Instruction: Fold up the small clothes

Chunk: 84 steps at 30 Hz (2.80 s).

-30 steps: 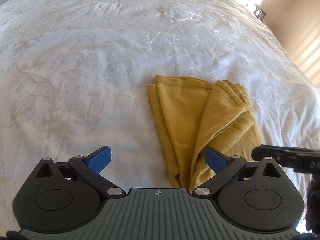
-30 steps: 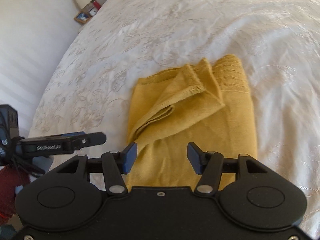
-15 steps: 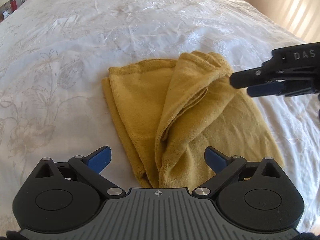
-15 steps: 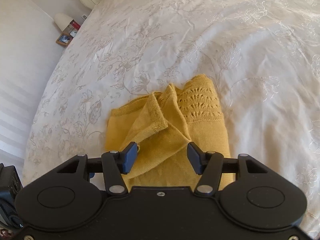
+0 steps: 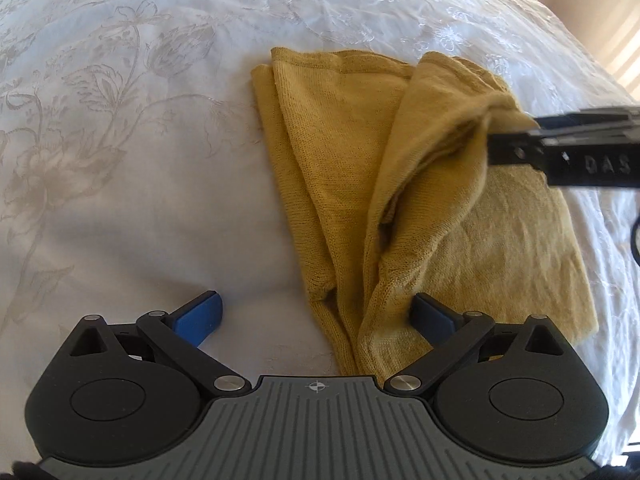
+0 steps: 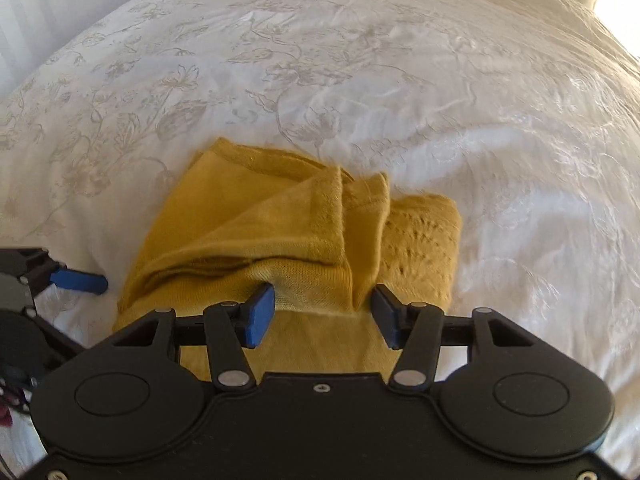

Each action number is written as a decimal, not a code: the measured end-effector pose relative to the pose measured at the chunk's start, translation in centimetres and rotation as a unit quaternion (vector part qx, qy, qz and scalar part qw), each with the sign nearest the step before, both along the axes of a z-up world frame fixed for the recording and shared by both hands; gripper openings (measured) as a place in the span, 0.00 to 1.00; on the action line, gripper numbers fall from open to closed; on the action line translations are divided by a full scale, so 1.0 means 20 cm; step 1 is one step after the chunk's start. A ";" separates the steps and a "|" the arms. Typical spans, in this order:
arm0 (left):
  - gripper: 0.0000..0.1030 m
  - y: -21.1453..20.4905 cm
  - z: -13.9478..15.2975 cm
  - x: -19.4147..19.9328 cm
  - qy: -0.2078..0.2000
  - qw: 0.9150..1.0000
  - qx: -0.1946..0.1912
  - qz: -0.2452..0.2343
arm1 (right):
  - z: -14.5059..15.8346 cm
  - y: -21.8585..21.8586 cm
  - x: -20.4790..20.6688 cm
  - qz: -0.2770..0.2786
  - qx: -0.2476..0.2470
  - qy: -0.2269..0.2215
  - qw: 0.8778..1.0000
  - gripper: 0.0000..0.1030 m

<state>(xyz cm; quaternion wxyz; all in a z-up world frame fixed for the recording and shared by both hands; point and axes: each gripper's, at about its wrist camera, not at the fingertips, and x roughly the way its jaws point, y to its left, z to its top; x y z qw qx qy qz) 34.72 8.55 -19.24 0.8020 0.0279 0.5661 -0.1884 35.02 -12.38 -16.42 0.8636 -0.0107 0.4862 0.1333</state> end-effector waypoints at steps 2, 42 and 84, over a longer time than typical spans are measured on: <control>0.99 0.00 0.00 0.00 -0.001 1.000 -0.001 -0.001 | 0.01 0.04 0.08 0.007 0.023 -0.005 1.000 0.58; 0.67 -0.18 0.16 0.59 0.033 0.991 -0.121 -0.039 | -0.01 0.45 -0.55 0.171 -0.022 -0.024 0.985 0.61; 0.79 -0.08 0.05 0.58 -0.041 0.999 0.018 0.016 | 0.11 -0.21 -0.40 -0.082 0.074 -0.014 0.994 0.77</control>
